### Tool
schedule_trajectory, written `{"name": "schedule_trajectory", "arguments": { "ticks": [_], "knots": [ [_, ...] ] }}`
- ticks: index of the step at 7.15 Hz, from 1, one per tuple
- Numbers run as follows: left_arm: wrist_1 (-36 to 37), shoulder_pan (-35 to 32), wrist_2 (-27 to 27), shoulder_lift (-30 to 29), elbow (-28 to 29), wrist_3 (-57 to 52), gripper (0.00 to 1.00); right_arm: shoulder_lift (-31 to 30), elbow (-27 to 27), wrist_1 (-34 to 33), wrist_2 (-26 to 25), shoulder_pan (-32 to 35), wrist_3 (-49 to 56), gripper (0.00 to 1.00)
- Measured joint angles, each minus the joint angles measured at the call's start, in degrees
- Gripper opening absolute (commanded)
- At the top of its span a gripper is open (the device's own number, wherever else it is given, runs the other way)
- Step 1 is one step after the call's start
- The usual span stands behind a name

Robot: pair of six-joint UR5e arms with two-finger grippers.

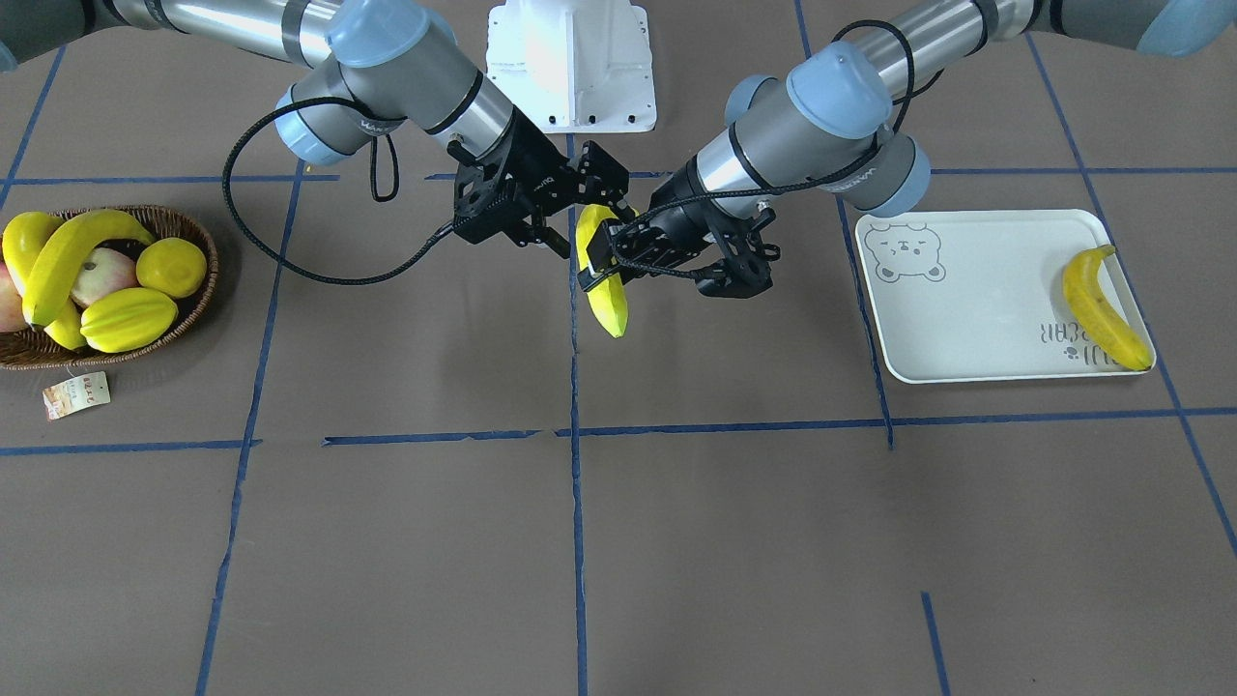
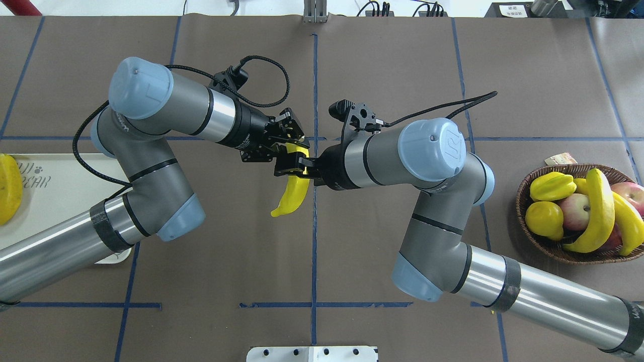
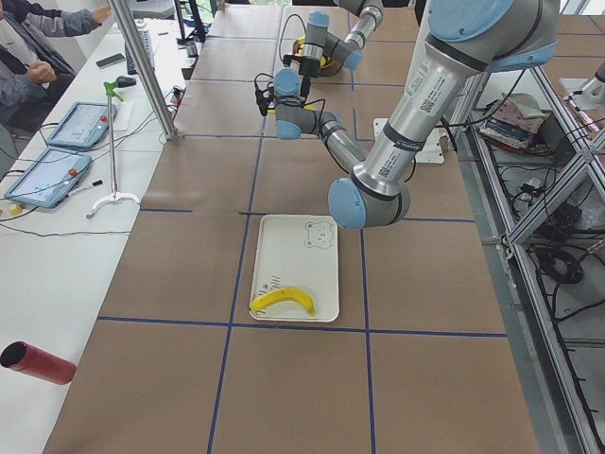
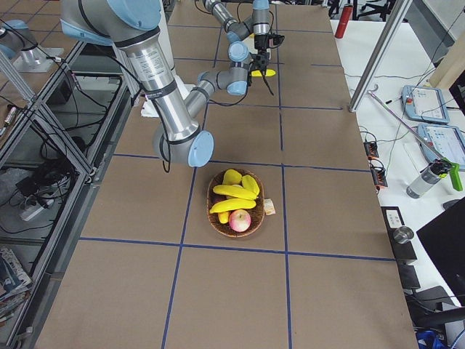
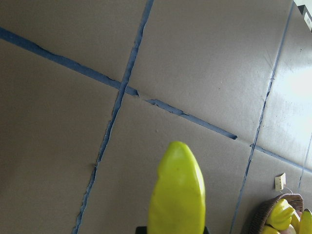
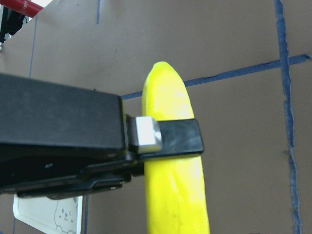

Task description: Transfer all bananas from basket to plate

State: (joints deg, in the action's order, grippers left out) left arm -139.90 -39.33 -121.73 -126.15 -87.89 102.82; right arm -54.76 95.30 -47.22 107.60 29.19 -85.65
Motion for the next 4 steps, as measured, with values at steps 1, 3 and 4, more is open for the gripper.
{"name": "schedule_trajectory", "arguments": {
  "ticks": [1, 3, 4],
  "knots": [
    [0.1, -0.7, 0.0, 0.6, 0.0, -0.2, 0.00, 0.0, 0.0, -0.2, 0.1, 0.1, 0.0, 1.00],
    [0.5, -3.2, 0.0, 4.2, -0.1, -0.4, 0.00, 0.0, 0.6, -3.3, 0.4, 1.0, 0.2, 1.00],
    [1.2, -5.3, -0.1, 6.5, -0.1, -0.5, 0.00, 0.0, 1.5, -7.0, 0.5, 1.5, 0.4, 1.00]
  ]
}}
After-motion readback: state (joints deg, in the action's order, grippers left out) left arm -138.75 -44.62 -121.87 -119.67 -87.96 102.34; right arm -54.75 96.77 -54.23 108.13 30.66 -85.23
